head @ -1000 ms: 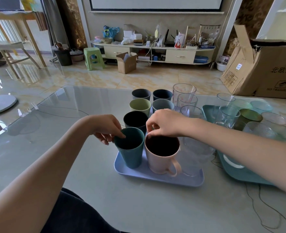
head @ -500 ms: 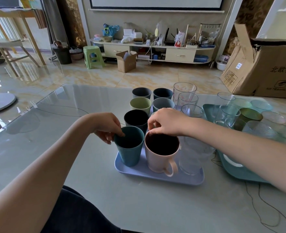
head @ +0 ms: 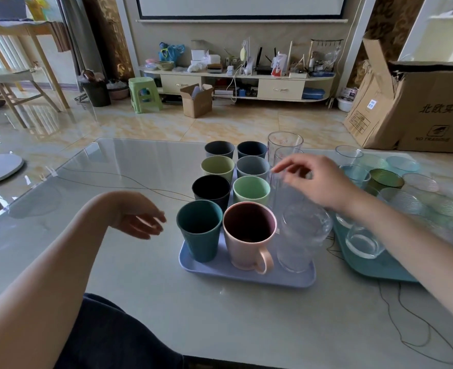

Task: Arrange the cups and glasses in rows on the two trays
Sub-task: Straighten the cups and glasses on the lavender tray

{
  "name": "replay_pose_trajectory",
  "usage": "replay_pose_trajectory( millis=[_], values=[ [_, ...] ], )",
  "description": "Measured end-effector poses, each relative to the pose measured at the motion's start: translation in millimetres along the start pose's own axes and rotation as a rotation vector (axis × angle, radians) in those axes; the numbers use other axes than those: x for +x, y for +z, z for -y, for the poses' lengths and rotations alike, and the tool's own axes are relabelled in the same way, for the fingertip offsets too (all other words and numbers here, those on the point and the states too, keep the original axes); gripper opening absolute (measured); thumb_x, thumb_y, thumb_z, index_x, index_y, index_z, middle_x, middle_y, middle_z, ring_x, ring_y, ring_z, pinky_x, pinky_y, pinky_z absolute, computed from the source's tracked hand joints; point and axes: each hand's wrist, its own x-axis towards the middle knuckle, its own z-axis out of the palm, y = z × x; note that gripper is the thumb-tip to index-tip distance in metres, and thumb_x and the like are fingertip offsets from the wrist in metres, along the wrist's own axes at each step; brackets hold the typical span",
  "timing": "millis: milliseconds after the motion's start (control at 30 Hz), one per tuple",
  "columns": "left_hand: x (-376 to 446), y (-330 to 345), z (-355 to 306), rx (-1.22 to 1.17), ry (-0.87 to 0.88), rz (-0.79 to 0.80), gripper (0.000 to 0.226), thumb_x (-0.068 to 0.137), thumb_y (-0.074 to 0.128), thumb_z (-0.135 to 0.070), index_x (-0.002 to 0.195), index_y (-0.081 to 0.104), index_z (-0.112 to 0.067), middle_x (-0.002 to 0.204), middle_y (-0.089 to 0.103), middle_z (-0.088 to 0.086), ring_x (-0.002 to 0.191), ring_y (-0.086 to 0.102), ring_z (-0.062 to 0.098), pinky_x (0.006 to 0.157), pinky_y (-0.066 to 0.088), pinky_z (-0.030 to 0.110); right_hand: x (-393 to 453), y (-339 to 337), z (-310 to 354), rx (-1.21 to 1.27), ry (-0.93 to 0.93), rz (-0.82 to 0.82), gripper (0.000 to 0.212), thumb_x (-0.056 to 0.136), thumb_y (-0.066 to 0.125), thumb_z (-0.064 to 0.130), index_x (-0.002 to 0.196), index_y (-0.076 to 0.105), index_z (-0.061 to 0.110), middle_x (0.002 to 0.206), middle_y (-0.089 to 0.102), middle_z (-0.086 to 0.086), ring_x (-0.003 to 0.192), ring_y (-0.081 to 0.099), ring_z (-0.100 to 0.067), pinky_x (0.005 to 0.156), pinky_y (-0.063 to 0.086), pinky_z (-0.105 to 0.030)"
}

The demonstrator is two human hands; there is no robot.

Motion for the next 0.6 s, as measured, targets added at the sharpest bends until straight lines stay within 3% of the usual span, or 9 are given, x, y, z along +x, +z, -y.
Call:
replay_pose_trajectory(
  millis=[100, 167, 300, 400, 600],
  values=[
    [6, 12, 13, 0.018, -0.033, 0.038, 0.017, 0.089, 0.059, -0.003, 0.104, 0.064, 0.002, 0.088, 0.073, 0.016, 0.071, 0.072, 0.026, 0.069, 0.059, 0.037, -39, -12, -30, 0.118, 0.172, -0.316, 0.014, 0.095, 0.051, 0.013, 0.097, 0.064, 0.016, 0.077, 0.063, 0.002, 0.061, 0.055, -0.019, 0.053, 0.043, -0.021],
    [9, 22, 17, -0.008, -0.012, 0.055, 0.014, 0.090, 0.057, -0.002, 0.102, 0.064, -0.001, 0.094, 0.072, 0.017, 0.072, 0.073, 0.025, 0.066, 0.060, 0.036, -67, -8, -52, 0.181, 0.357, -0.383, 0.016, 0.096, 0.047, 0.010, 0.092, 0.062, 0.011, 0.067, 0.061, -0.005, 0.050, 0.053, -0.022, 0.039, 0.040, -0.022],
    [20, 48, 30, -0.100, 0.047, 0.062, 0.018, 0.088, 0.057, 0.003, 0.104, 0.065, -0.002, 0.093, 0.072, 0.013, 0.068, 0.072, 0.020, 0.065, 0.060, 0.029, -111, 29, -77, 0.129, 0.670, -0.115, 0.021, 0.097, 0.047, 0.017, 0.079, 0.058, 0.013, 0.053, 0.061, -0.009, 0.028, 0.051, -0.017, 0.028, 0.033, -0.016],
    [24, 62, 40, -0.225, 0.112, -0.001, 0.023, 0.083, 0.062, 0.007, 0.105, 0.067, 0.002, 0.087, 0.072, 0.012, 0.061, 0.069, 0.015, 0.058, 0.059, 0.023, -125, 58, -70, 0.079, 0.747, 0.112, 0.029, 0.097, 0.045, 0.028, 0.082, 0.055, 0.005, 0.048, 0.061, -0.008, 0.027, 0.054, -0.017, 0.028, 0.035, -0.017],
    [22, 82, 38, -0.199, 0.150, -0.222, 0.019, 0.075, 0.063, 0.016, 0.085, 0.068, 0.001, 0.073, 0.064, 0.012, 0.063, 0.061, 0.022, 0.049, 0.056, 0.019, -123, 77, -71, 0.045, 0.729, 0.117, 0.036, 0.096, 0.046, 0.029, 0.067, 0.049, 0.009, 0.047, 0.061, -0.011, 0.026, 0.051, -0.016, 0.029, 0.035, -0.019]
  ],
)
